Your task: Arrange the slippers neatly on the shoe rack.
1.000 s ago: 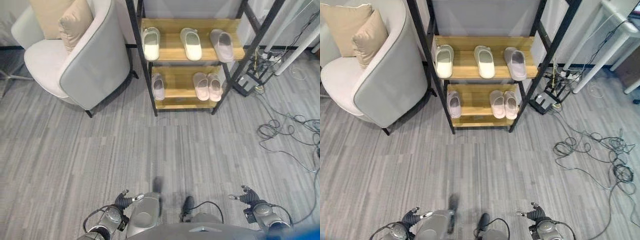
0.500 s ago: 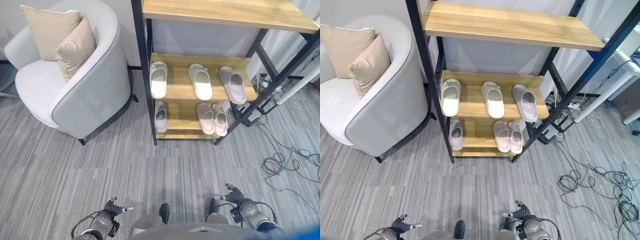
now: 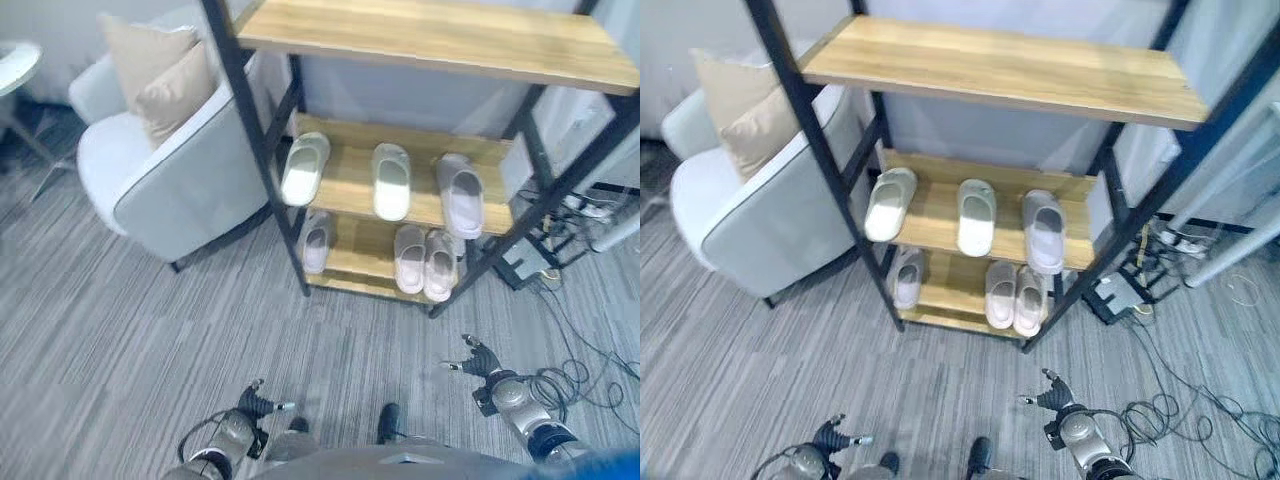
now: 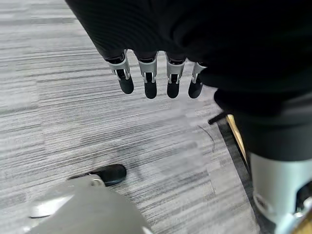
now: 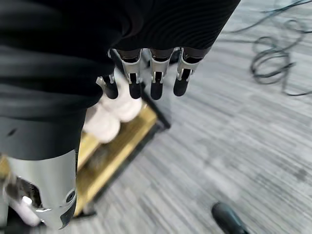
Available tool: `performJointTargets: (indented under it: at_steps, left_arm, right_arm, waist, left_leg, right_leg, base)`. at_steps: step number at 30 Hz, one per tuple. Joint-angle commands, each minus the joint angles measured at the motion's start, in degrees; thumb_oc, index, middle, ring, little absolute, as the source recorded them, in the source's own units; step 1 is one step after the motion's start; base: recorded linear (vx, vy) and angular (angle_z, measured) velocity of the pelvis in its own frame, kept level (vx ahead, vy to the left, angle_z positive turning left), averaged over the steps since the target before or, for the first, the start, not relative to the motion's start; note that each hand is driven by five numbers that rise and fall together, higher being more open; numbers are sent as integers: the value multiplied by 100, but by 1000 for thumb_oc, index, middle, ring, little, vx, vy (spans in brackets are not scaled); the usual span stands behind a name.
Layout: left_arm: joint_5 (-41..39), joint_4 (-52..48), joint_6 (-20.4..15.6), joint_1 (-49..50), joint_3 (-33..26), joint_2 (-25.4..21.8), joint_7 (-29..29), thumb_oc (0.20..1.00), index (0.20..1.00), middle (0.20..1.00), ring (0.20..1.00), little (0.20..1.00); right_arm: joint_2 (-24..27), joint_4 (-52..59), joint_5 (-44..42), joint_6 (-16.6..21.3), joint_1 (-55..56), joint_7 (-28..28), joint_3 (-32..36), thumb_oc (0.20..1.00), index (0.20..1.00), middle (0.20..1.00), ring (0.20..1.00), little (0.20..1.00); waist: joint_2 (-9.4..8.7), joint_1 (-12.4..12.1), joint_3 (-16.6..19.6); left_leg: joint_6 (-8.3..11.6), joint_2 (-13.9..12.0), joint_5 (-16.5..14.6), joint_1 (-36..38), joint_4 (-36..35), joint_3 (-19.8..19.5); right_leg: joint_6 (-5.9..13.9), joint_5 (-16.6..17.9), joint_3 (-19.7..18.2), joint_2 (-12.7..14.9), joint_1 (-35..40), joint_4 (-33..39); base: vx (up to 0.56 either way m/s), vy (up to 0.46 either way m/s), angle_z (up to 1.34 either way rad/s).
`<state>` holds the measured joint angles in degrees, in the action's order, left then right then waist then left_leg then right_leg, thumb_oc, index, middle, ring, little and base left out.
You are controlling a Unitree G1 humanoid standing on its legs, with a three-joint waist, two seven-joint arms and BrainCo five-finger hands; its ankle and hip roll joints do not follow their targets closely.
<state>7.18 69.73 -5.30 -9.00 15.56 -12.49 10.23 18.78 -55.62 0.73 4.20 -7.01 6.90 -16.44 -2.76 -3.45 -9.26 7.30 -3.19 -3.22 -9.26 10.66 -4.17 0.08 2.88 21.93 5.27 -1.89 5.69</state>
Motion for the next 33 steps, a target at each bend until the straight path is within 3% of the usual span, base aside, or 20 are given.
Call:
performJointTargets:
  at_steps: [1,3,9,10,13,14,15,17,20,23,29,30,33]
  left_arm:
    - [-208,165,-33,141,61,-245,225,1000,1000,1000,1000,1000]
    - [-160,355,-22,221,44,-207,144,1000,1000,1000,1000,1000]
    - [-232,555,18,503,-210,-288,116,1000,1000,1000,1000,1000]
    - [-284,536,49,524,-300,-388,91,1000,1000,1000,1000,1000]
    - [-231,489,34,525,-302,-366,12,1000,1000,1000,1000,1000]
    - [-264,335,-41,581,-371,-464,64,1000,1000,1000,1000,1000]
    - [-307,302,-31,568,-386,-489,88,1000,1000,1000,1000,1000]
    - [-267,296,-26,553,-367,-497,105,1000,1000,1000,1000,1000]
    - [-36,376,-25,494,-126,-431,82,1000,1000,1000,1000,1000]
    - [12,466,-34,574,-128,-302,51,1000,1000,1000,1000,1000]
    - [12,466,-34,575,-129,-301,52,1000,1000,1000,1000,1000]
    - [-44,416,-77,627,-59,-172,17,1000,1000,1000,1000,1000]
    - [-11,257,-121,555,102,-137,-9,1000,1000,1000,1000,1000]
  right_arm:
    - [-60,-31,-181,213,-79,125,-116,1000,1000,1000,1000,1000]
    - [-139,-60,-6,190,-144,104,-262,1000,1000,1000,1000,1000]
    - [-332,-79,-78,146,-126,18,-234,1000,1000,1000,1000,1000]
    - [-121,279,-461,392,-167,-519,-247,1000,1000,1000,1000,1000]
    - [-63,306,-422,481,-109,-557,-160,1000,1000,1000,1000,1000]
    - [-335,446,-201,369,21,-151,-239,1000,1000,1000,1000,1000]
    - [-348,401,-93,292,84,-194,-247,1000,1000,1000,1000,1000]
    - [-346,434,-35,277,136,-221,-265,1000,1000,1000,1000,1000]
    - [-311,559,156,231,94,-220,-446,1000,1000,1000,1000,1000]
    - [-285,506,122,212,155,-255,-434,1000,1000,1000,1000,1000]
    - [-285,506,122,212,156,-255,-435,1000,1000,1000,1000,1000]
    - [-231,616,69,269,67,-320,-604,1000,1000,1000,1000,1000]
    - [-173,1041,76,356,-48,-415,-837,1000,1000,1000,1000,1000]
  waist:
    - [-47,-160,74]
    - [18,-273,138]
    - [-144,-405,356]
    - [-167,-417,369]
    - [-139,-401,351]
    - [-119,-431,201]
    - [-71,-427,120]
    - [-51,-386,67]
    - [-40,-206,-69]
    - [-130,-188,-11]
    - [-128,-185,-11]
    - [-85,-297,153]
    - [-50,-363,151]
  left_leg:
    - [-308,139,398,-322,-716,-271]
    - [-324,237,522,-244,-1156,-697]
    - [-547,430,363,95,-1149,-585]
    - [-605,463,280,153,-1083,-487]
    - [-640,471,218,190,-1042,-418]
    - [-775,475,73,248,-899,-201]
    - [-818,431,27,324,-876,-160]
    - [-838,420,18,402,-894,-184]
    - [-783,354,-85,576,-940,-231]
    - [-739,427,-179,626,-884,-315]
    - [-738,426,-178,630,-888,-319]
    - [-580,249,-17,786,-1274,-500]
    - [-525,206,76,787,-1394,-654]
  right_leg:
    - [596,-740,-218,261,451,-617]
    - [622,-832,-412,189,409,-760]
    - [803,-719,-508,465,631,-832]
    - [872,-614,-571,548,603,-872]
    - [908,-578,-616,594,566,-946]
    - [1064,-160,-565,898,228,-1667]
    - [1111,14,-377,1025,67,-2127]
    - [1073,33,-351,1038,-19,-2266]
    - [986,10,-507,1012,-292,-1370]
    - [1048,5,-829,836,-99,-785]
    - [1048,8,-825,835,-92,-778]
    - [940,-163,-627,601,230,-462]
    - [906,-242,-465,547,336,-360]
  base:
    - [106,68,116]
    - [201,183,-14]
    - [242,237,-48]
    - [145,174,-24]
    - [60,177,-29]
    - [31,254,-38]
    - [30,254,-69]
    - [65,63,-58]
    - [100,-84,-8]
    - [130,-110,7]
    - [55,-50,7]
    - [262,-253,-2]
    - [151,-145,61]
